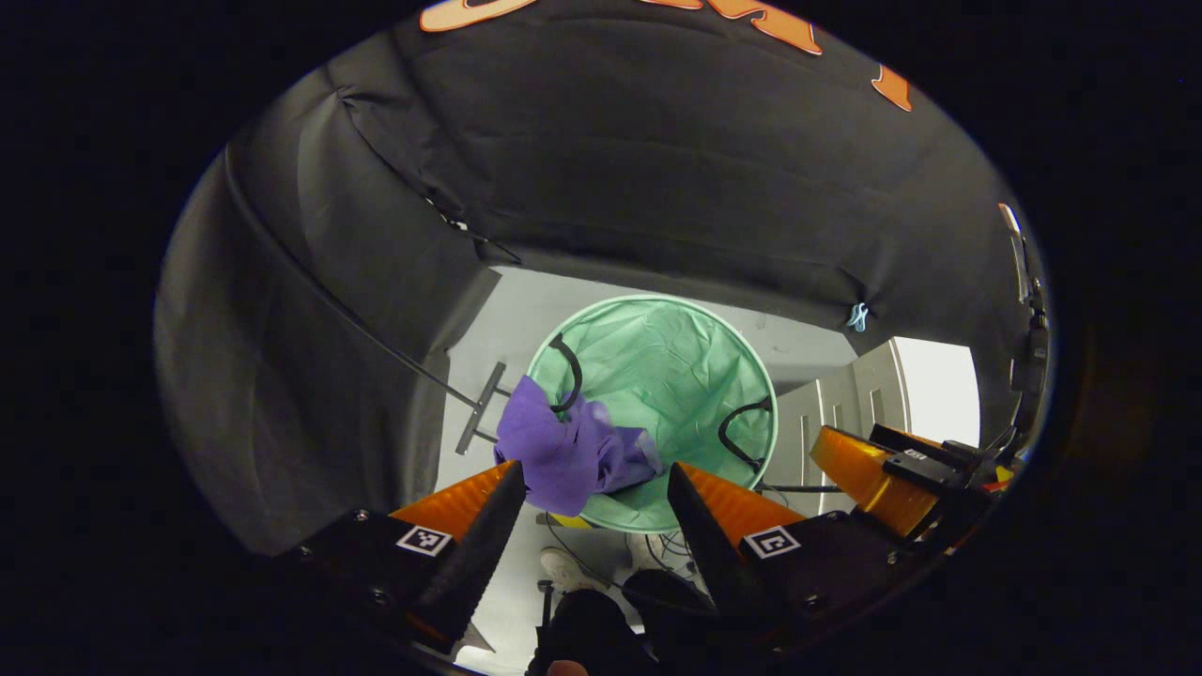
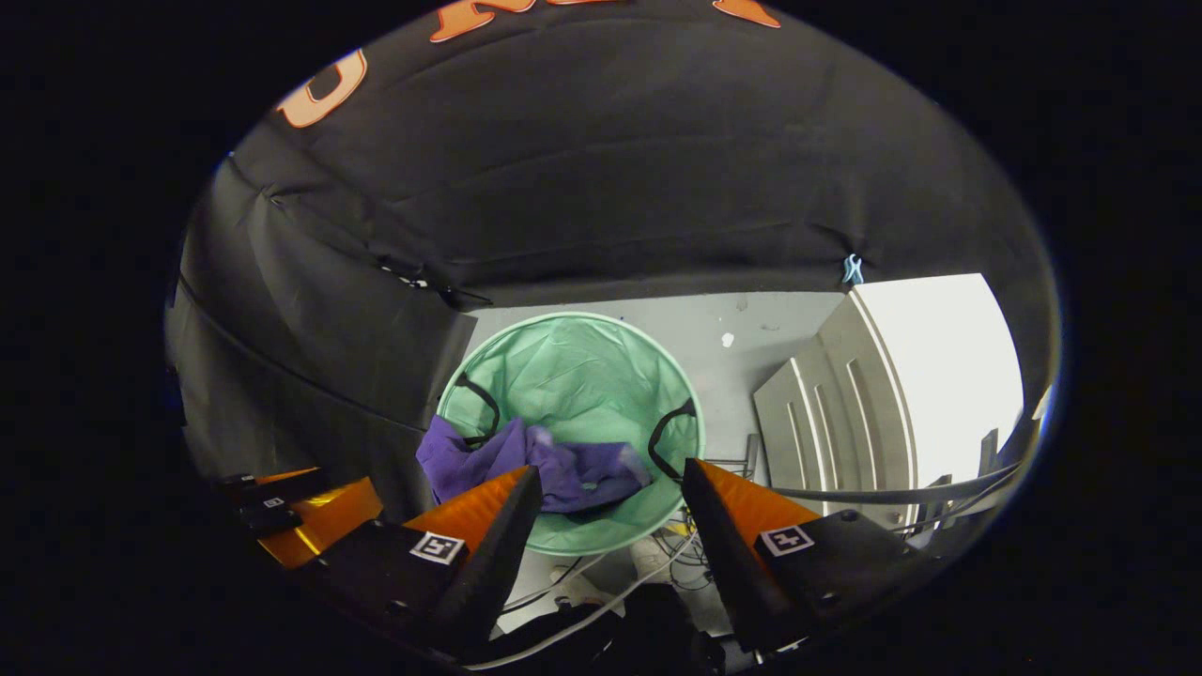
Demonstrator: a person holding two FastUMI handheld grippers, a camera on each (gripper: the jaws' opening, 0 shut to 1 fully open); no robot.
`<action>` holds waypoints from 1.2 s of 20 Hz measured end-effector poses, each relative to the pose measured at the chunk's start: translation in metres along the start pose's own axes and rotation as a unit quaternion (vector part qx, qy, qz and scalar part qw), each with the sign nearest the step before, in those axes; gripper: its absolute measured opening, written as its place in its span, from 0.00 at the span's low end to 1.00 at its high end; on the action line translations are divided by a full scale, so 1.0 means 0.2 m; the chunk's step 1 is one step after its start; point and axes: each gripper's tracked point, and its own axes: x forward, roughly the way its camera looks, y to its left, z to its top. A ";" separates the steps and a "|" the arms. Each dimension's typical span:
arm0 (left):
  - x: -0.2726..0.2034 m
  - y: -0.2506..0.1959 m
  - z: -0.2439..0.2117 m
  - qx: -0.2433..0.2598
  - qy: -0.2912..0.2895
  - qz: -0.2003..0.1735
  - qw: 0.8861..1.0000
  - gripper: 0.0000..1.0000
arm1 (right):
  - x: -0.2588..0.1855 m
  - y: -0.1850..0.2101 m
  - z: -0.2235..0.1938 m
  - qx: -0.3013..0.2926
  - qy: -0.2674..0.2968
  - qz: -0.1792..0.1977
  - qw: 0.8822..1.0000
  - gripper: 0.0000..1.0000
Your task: Grasp the clothes on the hanger with both hands and then place them into the laundry hamper below.
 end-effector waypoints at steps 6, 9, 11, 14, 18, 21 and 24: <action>-0.31 0.04 0.15 0.008 -0.082 -0.015 0.996 0.98 | -0.27 0.03 0.10 -0.017 -0.067 -0.014 0.998 0.99; -0.51 0.06 0.25 0.019 -0.133 -0.032 0.990 0.98 | -0.45 0.06 0.15 -0.019 -0.107 -0.021 0.994 0.98; -0.67 0.06 0.27 0.026 -0.160 -0.046 0.986 0.98 | -0.60 0.10 0.17 -0.017 -0.136 -0.027 0.990 0.99; -0.85 0.08 0.28 0.030 -0.195 -0.063 0.978 0.98 | -0.82 0.16 0.21 -0.007 -0.179 -0.030 0.983 0.99; -1.09 0.20 0.33 0.030 -0.250 -0.069 0.965 0.98 | -1.08 0.23 0.29 -0.007 -0.238 -0.038 0.970 0.90; -1.27 0.34 0.40 0.026 -0.296 -0.058 0.953 0.98 | -1.26 0.32 0.34 -0.011 -0.273 -0.036 0.961 0.98; -1.45 0.48 0.45 0.018 -0.344 -0.045 0.938 0.97 | -1.42 0.39 0.39 -0.010 -0.309 -0.036 0.950 0.98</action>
